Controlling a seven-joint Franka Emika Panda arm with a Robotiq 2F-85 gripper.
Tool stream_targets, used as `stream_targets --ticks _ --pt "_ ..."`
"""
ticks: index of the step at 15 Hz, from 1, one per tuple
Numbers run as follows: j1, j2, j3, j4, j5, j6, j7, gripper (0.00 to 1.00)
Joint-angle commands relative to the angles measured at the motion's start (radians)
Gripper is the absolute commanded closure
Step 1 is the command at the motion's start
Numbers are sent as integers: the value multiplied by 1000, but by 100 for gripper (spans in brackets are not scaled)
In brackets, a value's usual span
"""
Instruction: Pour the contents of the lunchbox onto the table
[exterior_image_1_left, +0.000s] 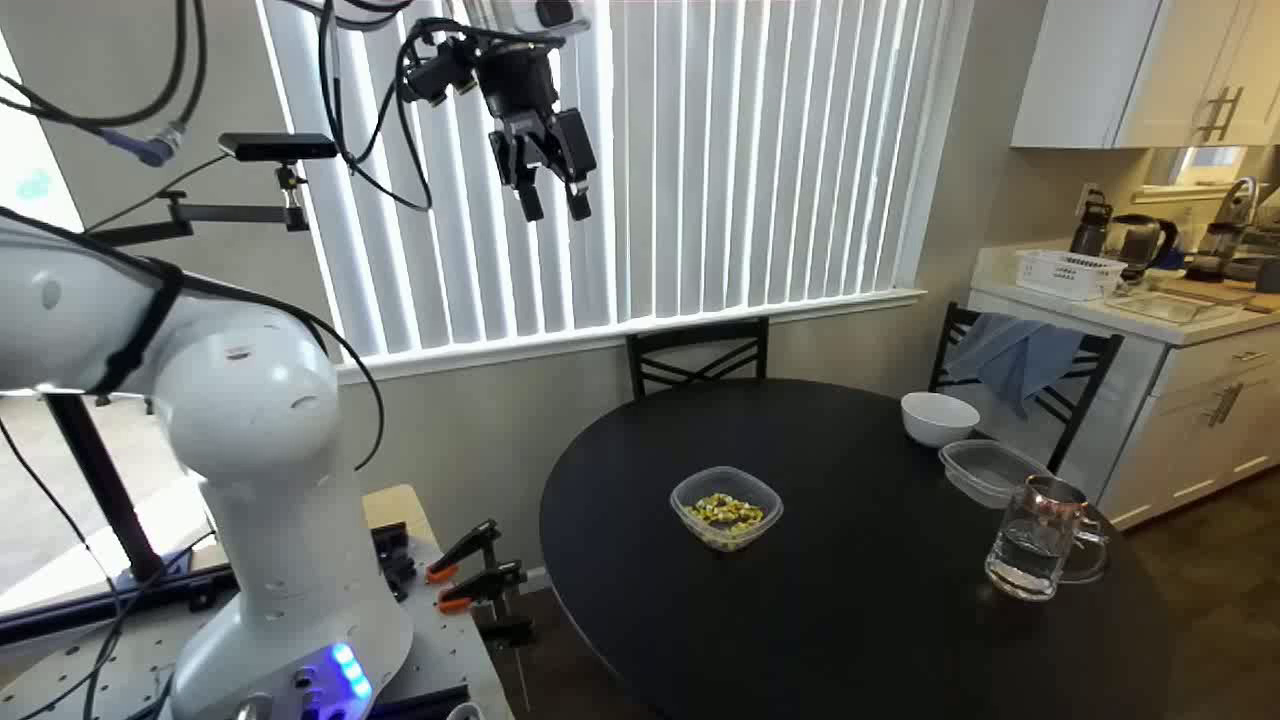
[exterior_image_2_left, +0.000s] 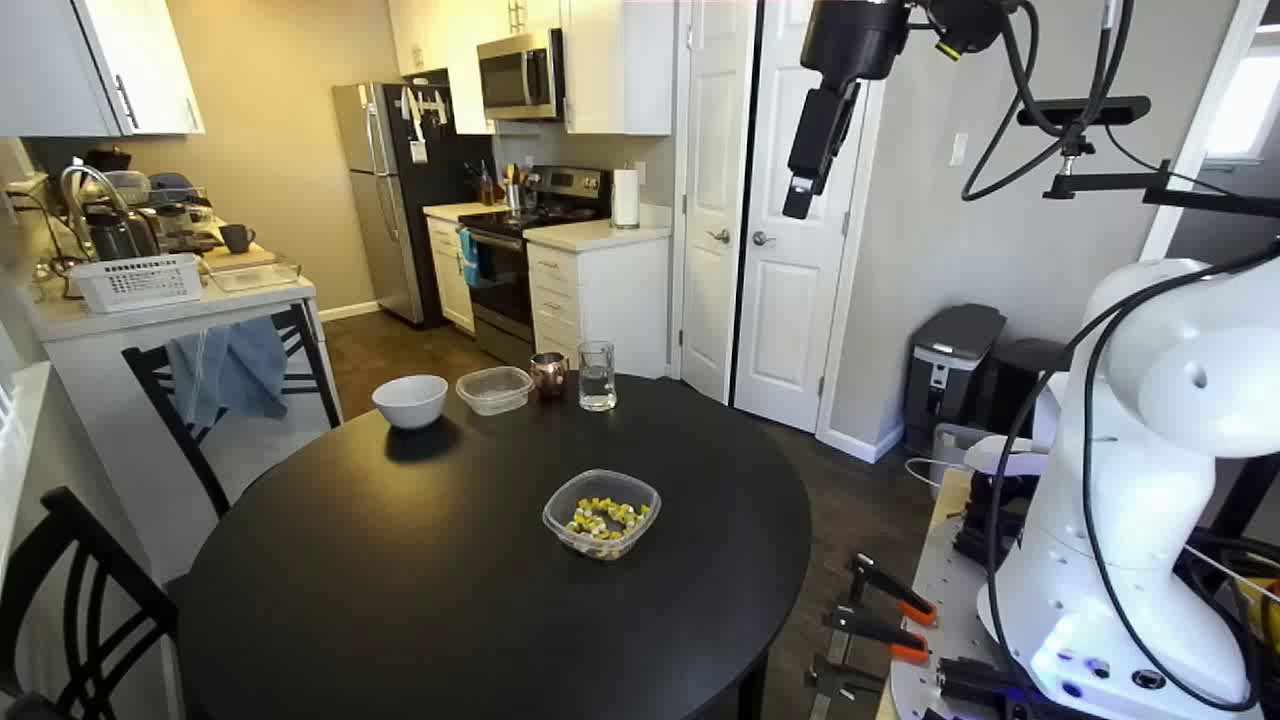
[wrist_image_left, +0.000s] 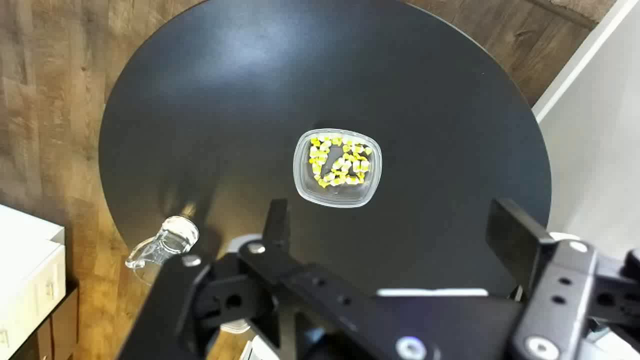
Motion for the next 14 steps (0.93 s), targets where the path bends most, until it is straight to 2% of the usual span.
stream_targets --ticks 1,10,13,14 --pt "6 2 -3 2 -4 -2 4 0" --pt "6 2 -3 2 -4 -2 4 0" --pt "-11 3 13 4 1 -1 55 0" --pt "-56 17 -122 -28 -81 95 -69 0"
